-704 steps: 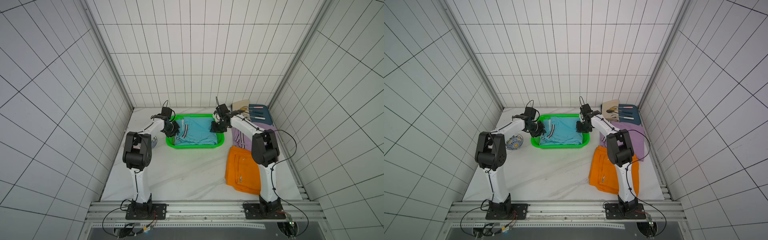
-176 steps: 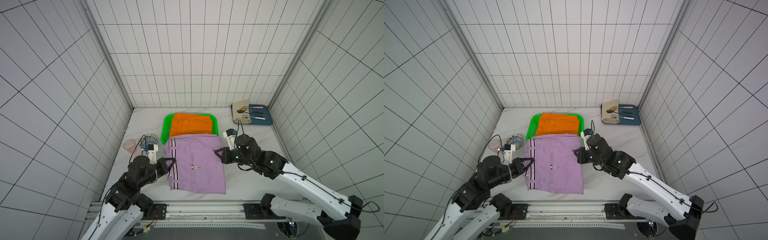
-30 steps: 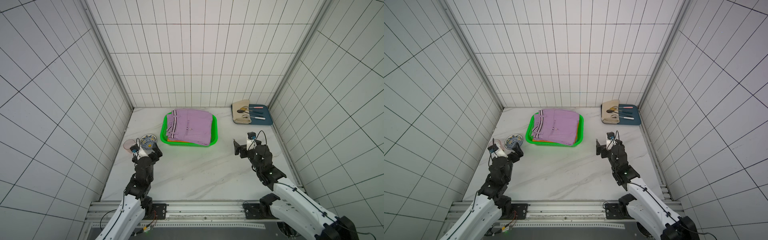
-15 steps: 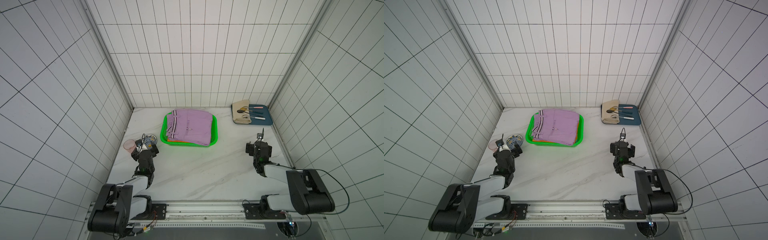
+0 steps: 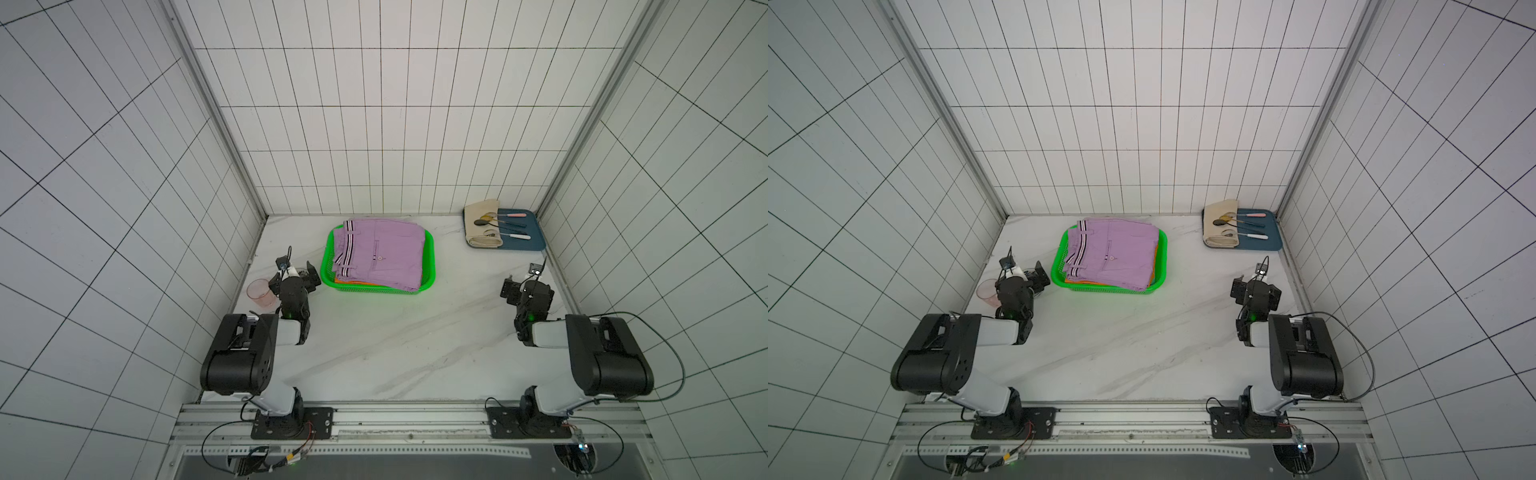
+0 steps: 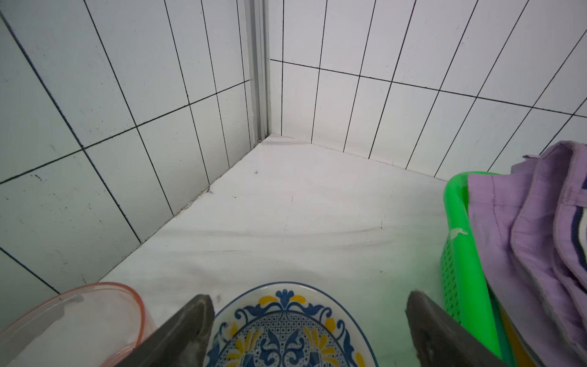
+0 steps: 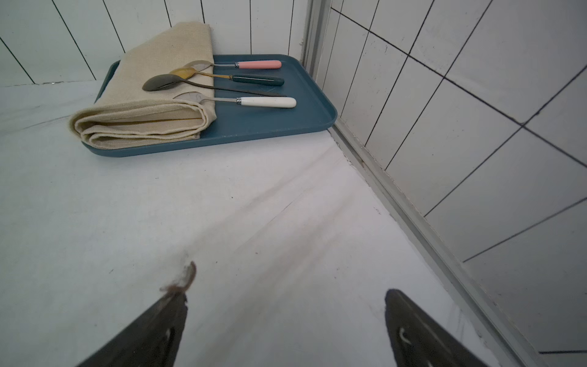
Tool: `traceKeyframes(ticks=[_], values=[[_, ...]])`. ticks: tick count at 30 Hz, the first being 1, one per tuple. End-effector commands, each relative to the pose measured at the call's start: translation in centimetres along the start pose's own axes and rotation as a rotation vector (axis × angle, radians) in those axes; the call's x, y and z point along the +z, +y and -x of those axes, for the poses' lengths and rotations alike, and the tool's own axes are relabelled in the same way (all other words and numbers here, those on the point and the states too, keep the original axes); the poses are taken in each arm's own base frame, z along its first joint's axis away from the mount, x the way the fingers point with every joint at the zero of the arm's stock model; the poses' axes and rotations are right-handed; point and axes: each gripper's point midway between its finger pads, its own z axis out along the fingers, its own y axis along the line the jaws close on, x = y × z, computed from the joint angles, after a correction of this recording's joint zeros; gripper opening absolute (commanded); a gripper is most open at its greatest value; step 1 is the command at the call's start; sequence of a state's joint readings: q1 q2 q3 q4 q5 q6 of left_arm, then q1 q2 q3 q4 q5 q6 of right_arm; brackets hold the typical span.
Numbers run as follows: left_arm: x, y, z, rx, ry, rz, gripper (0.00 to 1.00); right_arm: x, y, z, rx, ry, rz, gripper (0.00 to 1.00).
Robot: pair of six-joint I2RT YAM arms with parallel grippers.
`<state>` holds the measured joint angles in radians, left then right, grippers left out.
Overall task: Put the folded long pants in the basket
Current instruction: Reset both arms
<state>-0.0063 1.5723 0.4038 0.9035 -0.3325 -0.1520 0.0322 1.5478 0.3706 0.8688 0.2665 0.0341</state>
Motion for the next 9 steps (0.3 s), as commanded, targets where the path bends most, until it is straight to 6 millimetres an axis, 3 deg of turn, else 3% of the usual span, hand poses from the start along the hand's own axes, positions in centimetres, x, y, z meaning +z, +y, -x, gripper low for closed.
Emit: traceKeyframes(ticks=[1, 9], values=[[0.10, 0.24, -0.45, 0.023, 0.013, 0.021, 0.98, 0.35, 0.44, 1.76, 0.030, -0.035, 0.026, 1.00], [0.10, 0.29, -0.56, 0.017, 0.048, 0.033, 0.98, 0.40, 0.45, 1.81, 0.034, -0.032, 0.032, 1.00]])
